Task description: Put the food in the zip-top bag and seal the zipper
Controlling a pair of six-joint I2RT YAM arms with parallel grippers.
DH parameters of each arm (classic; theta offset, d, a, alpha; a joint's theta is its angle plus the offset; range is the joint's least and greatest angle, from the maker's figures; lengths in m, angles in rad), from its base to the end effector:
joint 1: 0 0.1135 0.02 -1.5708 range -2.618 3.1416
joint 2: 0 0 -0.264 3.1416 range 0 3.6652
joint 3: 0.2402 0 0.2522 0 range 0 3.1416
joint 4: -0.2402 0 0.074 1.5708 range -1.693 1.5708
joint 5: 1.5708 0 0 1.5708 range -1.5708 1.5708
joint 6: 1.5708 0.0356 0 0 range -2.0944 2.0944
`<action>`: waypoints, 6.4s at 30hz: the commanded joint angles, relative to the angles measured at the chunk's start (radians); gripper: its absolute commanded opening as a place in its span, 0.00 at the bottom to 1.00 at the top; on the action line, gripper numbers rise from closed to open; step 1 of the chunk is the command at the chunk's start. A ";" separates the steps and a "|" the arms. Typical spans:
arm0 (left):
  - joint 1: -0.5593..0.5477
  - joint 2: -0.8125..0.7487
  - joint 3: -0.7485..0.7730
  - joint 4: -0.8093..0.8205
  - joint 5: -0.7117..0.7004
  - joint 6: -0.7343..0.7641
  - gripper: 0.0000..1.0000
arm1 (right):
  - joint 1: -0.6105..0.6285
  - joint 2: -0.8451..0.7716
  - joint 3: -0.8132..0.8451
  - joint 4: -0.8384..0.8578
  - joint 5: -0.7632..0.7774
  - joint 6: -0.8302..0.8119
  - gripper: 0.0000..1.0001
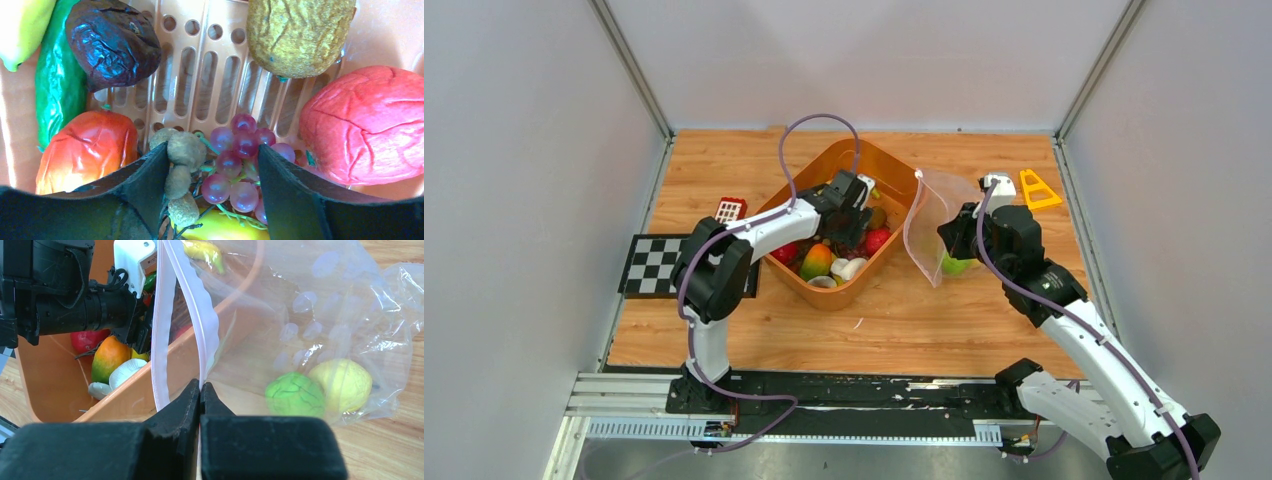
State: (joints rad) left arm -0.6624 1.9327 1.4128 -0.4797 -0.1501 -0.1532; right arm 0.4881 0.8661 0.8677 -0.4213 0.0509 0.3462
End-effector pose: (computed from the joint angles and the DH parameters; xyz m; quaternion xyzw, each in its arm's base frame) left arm 0.3304 -0.2510 0.1989 0.2205 0.9313 -0.0454 0.2864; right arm 0.1721 0.0893 0.3304 -0.0456 0.8375 0.2009 0.5061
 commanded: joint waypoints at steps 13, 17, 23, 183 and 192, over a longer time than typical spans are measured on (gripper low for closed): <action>0.004 -0.154 -0.066 -0.014 -0.002 0.013 0.26 | 0.003 0.002 0.032 0.014 -0.001 0.011 0.00; 0.004 -0.198 -0.080 0.004 -0.010 0.008 0.21 | 0.003 0.001 0.032 0.012 0.002 0.010 0.00; 0.004 -0.260 -0.100 0.032 -0.022 -0.004 0.19 | 0.003 0.003 0.032 0.013 0.001 0.011 0.00; -0.172 -0.448 -0.095 0.488 0.370 -0.217 0.89 | -0.240 -0.076 -0.031 0.294 -0.356 0.417 0.00; -0.172 -0.332 0.003 0.366 0.454 -0.234 0.79 | -0.239 -0.081 -0.018 0.313 -0.394 0.410 0.00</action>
State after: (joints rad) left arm -0.8352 1.5547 1.3540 -0.0731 0.2581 -0.3645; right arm 0.2497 0.7967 0.8310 -0.1699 -0.3088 0.7502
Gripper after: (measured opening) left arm 0.824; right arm 0.015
